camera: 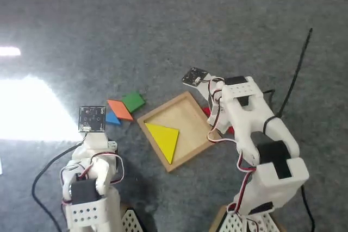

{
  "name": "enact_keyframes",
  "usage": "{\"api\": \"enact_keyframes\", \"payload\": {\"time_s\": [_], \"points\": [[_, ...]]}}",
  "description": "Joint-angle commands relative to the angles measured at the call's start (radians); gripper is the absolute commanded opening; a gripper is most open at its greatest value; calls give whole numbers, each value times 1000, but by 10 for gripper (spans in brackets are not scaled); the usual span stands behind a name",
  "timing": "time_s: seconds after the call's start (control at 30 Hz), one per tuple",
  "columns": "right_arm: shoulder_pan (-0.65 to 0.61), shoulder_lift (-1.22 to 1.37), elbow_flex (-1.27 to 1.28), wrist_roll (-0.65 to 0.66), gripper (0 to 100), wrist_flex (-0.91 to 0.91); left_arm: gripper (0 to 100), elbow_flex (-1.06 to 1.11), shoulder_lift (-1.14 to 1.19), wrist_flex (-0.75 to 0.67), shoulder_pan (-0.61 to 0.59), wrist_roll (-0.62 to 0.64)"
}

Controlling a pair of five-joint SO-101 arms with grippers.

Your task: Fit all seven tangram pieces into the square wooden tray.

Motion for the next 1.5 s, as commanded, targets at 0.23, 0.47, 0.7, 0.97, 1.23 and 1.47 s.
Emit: {"api": "enact_keyframes", "payload": {"time_s": [0.23,0.47,0.7,0.97,1.23,1.47], "points": [[-1,18,-46,15,338,-22,14,-13,-18,3,-6,2],[4,19,-44,9,89,2,14,-13,-18,3,-6,2],[7,10,-46,8,8,19,14,-13,-18,3,-6,2],[21,-105,-43,-63,9,67,14,-13,-18,3,-6,2],[104,-323,-46,-72,9,139,14,-13,-18,3,-6,2],[-88,-352,-43,-63,100,70,14,-13,-18,3,-6,2]]}}
